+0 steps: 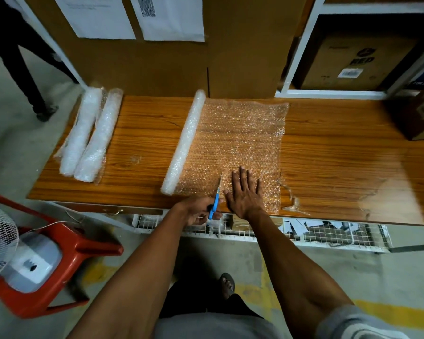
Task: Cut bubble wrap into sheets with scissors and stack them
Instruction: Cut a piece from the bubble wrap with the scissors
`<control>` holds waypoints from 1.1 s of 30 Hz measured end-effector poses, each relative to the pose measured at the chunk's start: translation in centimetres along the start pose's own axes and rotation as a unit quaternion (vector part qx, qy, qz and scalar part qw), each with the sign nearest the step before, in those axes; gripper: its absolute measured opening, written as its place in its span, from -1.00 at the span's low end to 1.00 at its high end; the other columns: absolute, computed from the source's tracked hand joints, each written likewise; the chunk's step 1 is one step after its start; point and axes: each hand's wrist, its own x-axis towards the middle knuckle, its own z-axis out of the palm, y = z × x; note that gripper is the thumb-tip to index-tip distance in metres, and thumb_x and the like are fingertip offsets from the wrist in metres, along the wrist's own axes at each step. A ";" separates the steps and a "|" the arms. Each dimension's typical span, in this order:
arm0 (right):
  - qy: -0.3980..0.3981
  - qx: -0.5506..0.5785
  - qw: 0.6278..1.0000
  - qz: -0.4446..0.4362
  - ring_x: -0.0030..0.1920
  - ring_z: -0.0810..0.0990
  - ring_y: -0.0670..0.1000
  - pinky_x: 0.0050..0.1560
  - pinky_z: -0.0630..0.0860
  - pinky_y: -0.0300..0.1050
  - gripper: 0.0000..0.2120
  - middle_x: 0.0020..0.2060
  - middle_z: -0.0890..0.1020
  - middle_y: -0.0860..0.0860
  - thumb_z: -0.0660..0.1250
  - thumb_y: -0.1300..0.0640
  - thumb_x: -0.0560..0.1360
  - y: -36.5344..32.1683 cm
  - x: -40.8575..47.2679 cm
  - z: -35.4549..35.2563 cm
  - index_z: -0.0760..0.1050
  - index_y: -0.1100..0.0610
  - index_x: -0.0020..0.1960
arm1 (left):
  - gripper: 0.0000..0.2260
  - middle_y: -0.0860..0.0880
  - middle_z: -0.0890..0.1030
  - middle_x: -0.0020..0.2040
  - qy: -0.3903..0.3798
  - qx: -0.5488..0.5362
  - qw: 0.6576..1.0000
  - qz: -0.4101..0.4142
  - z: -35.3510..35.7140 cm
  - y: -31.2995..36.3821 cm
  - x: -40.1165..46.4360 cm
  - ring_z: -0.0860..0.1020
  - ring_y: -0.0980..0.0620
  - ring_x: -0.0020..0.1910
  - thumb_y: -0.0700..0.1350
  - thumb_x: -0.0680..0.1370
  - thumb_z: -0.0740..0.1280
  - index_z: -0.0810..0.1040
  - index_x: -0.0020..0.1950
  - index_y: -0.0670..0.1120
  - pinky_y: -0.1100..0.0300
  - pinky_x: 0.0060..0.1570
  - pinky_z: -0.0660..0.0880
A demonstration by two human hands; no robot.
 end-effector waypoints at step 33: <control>0.111 0.024 0.993 0.019 0.67 0.05 0.22 0.64 -0.03 0.31 -0.34 0.68 0.09 0.11 -0.15 -0.31 0.70 0.9 1.3 -1.3 0.10 0.03 0.67 | -0.76 -0.17 0.71 0.00 -0.007 -0.012 0.999 0.050 -1.5 3.2 1.9 0.72 -0.05 -0.09 -0.15 0.61 0.44 0.61 0.21 -0.26 0.40 -0.56 0.36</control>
